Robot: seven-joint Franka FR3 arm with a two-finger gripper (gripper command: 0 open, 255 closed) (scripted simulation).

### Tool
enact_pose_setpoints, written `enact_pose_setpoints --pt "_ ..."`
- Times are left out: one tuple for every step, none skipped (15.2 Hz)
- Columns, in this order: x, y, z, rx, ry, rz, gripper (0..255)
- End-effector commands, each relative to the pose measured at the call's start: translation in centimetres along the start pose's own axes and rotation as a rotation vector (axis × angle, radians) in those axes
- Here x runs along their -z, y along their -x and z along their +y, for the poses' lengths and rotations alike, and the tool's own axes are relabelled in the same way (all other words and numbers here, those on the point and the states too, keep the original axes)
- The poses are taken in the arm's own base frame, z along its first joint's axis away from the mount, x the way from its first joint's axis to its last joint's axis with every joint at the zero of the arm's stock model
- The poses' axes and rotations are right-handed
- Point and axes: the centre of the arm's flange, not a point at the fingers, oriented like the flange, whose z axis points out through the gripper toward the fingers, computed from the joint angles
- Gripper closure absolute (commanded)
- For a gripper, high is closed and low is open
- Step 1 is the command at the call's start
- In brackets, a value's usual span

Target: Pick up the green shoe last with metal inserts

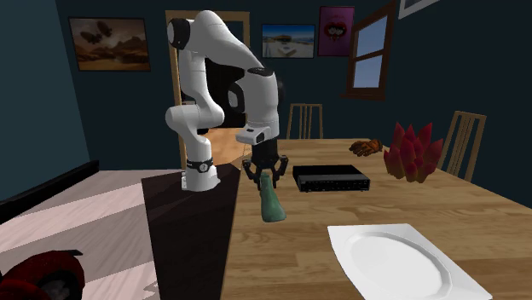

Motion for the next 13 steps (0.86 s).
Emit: enact_pose_setpoints --pt "1.0 0.1 0.0 0.0 0.0 0.0 255" --pt "1.6 0.1 -0.1 0.0 0.0 0.0 255" --pt "2.1 0.2 -0.1 0.0 0.0 0.0 255" --pt "2.6 0.2 -0.1 0.0 0.0 0.0 255" --pt "3.1 0.3 -0.2 0.0 0.0 0.0 255" --pt "3.7 0.4 -0.2 0.0 0.0 0.0 255" --pt "4.2 0.4 -0.3 0.0 0.0 0.0 255" --pt "4.7 0.5 -0.3 0.0 0.0 0.0 255" --pt "5.2 0.6 -0.3 0.0 0.0 0.0 255" --pt "5.8 0.6 -0.4 0.0 0.0 0.0 255" --pt "6.3 0.7 -0.4 0.0 0.0 0.0 255" --pt "6.4 0.7 -0.4 0.0 0.0 0.0 255" --pt "6.4 0.7 -0.4 0.0 0.0 0.0 255"
